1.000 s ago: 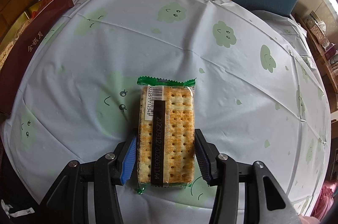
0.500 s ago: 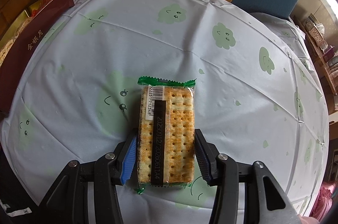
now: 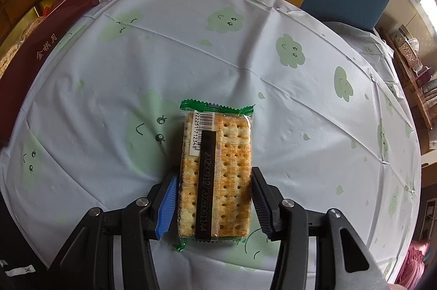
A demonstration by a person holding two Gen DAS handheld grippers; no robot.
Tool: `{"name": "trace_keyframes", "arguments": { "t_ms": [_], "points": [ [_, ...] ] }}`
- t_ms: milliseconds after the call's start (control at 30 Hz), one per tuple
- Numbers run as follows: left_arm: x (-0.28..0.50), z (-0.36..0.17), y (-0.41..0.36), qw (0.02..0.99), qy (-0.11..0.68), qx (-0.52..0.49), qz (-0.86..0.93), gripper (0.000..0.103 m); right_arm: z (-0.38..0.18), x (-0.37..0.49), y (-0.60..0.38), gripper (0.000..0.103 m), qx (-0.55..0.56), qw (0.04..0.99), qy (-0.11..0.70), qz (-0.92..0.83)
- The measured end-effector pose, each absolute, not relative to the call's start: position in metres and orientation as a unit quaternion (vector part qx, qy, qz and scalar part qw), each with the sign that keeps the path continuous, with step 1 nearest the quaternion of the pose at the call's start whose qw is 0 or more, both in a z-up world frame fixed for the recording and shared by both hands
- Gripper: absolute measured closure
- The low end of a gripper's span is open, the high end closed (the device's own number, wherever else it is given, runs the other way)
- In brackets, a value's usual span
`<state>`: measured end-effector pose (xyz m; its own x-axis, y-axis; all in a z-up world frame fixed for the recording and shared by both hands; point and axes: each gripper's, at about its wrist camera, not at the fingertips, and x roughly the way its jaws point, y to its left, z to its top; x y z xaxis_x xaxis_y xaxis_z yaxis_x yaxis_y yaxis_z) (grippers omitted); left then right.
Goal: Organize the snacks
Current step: 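Carry the red date packet into the gold tray and open the left gripper, then hold the cracker pack with the right gripper and carry it toward the tray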
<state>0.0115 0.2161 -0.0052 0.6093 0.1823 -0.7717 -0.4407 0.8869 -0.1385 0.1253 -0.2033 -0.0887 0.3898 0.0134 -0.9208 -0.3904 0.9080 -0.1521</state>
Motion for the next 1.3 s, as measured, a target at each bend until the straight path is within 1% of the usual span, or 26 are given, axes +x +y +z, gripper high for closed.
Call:
{"name": "trace_keyframes", "arguments": {
  "t_ms": [167,267,333,467,633,733,1300],
  "points": [
    [0.014,-0.017,0.229,0.875,0.416,-0.174,0.173,0.078,-0.088,0.124,-0.201,0.052,-0.179,0.815,0.537,0.123],
    [0.024,-0.024,0.227,0.876,0.422,-0.161,0.171,0.078,-0.088,0.124,-0.202,0.052,-0.180,0.815,0.537,0.123],
    [0.033,-0.030,0.227,0.877,0.424,-0.142,0.174,0.075,-0.088,0.124,-0.202,0.052,-0.179,0.815,0.537,0.123],
    [0.045,-0.041,0.229,0.874,0.434,-0.120,0.184,0.075,-0.087,0.124,-0.203,0.052,-0.180,0.815,0.536,0.122],
    [0.043,-0.053,0.228,0.860,0.449,-0.129,0.203,0.075,-0.087,0.124,-0.203,0.052,-0.181,0.815,0.536,0.122],
    [0.039,-0.052,0.218,0.864,0.444,-0.108,0.210,0.075,-0.087,0.124,-0.203,0.052,-0.182,0.815,0.536,0.122],
    [0.033,-0.028,0.166,0.886,0.426,-0.079,0.163,0.075,-0.087,0.122,-0.201,0.052,-0.194,0.816,0.531,0.123]
  ]
}}
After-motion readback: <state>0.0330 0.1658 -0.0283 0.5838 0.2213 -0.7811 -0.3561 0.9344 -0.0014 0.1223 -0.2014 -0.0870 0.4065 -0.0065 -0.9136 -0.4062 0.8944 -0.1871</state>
